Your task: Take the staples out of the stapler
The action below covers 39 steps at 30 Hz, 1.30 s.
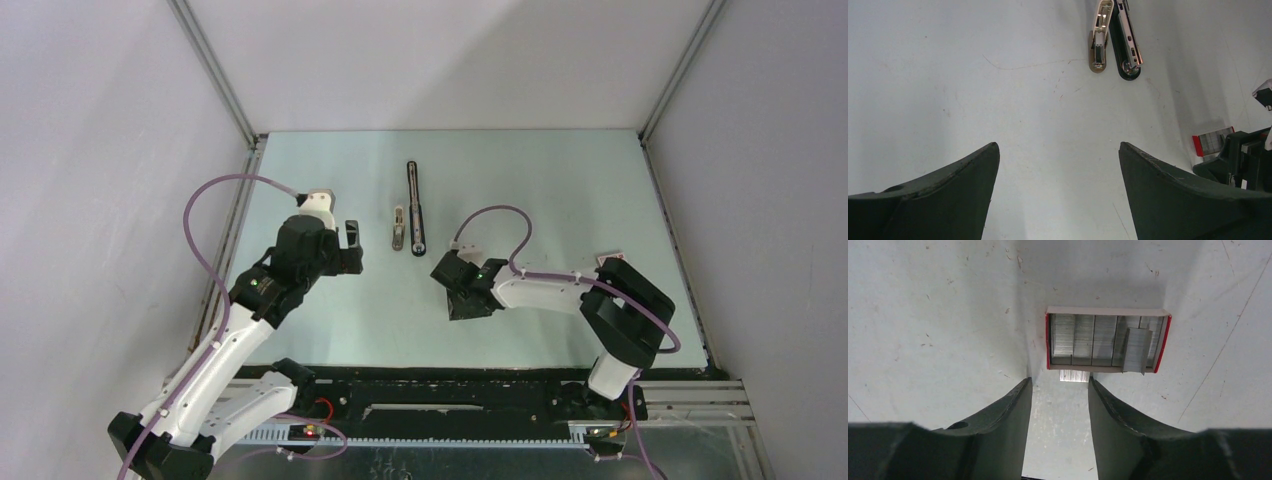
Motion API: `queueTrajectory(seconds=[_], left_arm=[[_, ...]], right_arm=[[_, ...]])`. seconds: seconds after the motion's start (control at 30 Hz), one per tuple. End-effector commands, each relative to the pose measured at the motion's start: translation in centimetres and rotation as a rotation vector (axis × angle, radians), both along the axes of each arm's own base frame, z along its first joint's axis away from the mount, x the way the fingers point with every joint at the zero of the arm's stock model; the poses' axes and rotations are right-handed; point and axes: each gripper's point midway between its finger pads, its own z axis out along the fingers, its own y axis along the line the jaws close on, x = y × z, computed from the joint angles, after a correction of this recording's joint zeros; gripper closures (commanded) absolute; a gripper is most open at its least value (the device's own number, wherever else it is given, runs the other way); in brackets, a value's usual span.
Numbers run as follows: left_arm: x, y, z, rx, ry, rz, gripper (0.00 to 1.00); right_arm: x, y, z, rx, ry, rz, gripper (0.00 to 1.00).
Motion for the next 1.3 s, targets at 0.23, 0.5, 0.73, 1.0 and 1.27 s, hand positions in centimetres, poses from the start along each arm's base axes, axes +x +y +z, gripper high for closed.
queueTrajectory(seconds=[0.23, 0.5, 0.73, 1.0, 1.27], left_arm=[[0.3, 0.1, 0.0, 0.016, -0.007, -0.008, 0.06], [0.3, 0.1, 0.0, 0.016, -0.005, -0.01, 0.06], [0.3, 0.1, 0.0, 0.018, -0.007, -0.008, 0.06], [0.3, 0.1, 0.0, 0.016, -0.004, -0.01, 0.06], [0.3, -0.1, -0.1, 0.01, 0.0, -0.02, 0.06]], right_arm=[[2.0, 0.5, -0.3, -0.036, -0.045, -0.028, 0.52], [2.3, 0.0, -0.4, -0.073, -0.058, -0.03, 0.59], [2.0, 0.1, 0.1, -0.074, -0.059, -0.016, 0.71], [0.6, -0.9, 0.8, -0.113, -0.068, -0.018, 0.73], [-1.2, -4.4, 1.6, -0.104, -0.085, -0.109, 0.72]])
